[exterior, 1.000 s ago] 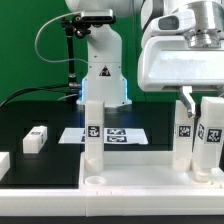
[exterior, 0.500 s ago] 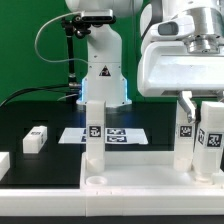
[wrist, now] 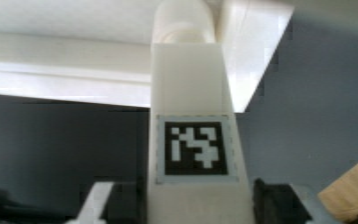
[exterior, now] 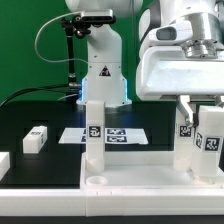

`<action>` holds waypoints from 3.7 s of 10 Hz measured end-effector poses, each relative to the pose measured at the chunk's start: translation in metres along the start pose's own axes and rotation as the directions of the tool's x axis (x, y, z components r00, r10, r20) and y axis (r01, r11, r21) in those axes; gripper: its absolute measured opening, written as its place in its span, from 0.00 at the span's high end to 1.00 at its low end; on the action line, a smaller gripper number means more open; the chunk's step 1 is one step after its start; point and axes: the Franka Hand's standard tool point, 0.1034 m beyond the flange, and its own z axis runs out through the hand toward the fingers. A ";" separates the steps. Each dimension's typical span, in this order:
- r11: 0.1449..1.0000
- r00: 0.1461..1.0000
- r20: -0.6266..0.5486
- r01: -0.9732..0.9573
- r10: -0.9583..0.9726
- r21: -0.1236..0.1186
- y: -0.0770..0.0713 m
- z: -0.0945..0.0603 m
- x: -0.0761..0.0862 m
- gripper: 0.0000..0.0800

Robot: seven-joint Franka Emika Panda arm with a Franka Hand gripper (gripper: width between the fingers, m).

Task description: Assemble desk

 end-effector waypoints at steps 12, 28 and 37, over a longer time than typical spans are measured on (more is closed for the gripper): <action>1.000 1.000 0.000 0.008 -0.008 0.000 0.000 0.000 0.000 0.19; 1.000 0.875 0.484 0.008 -0.001 -0.013 0.017 -0.002 0.031 0.19; 0.999 0.872 0.487 -0.033 0.045 -0.032 0.002 0.011 0.020 0.19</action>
Offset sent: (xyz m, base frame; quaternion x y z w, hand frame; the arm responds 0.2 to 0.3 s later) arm 0.0000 0.0000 0.0000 0.0000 0.0000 0.0000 1.0000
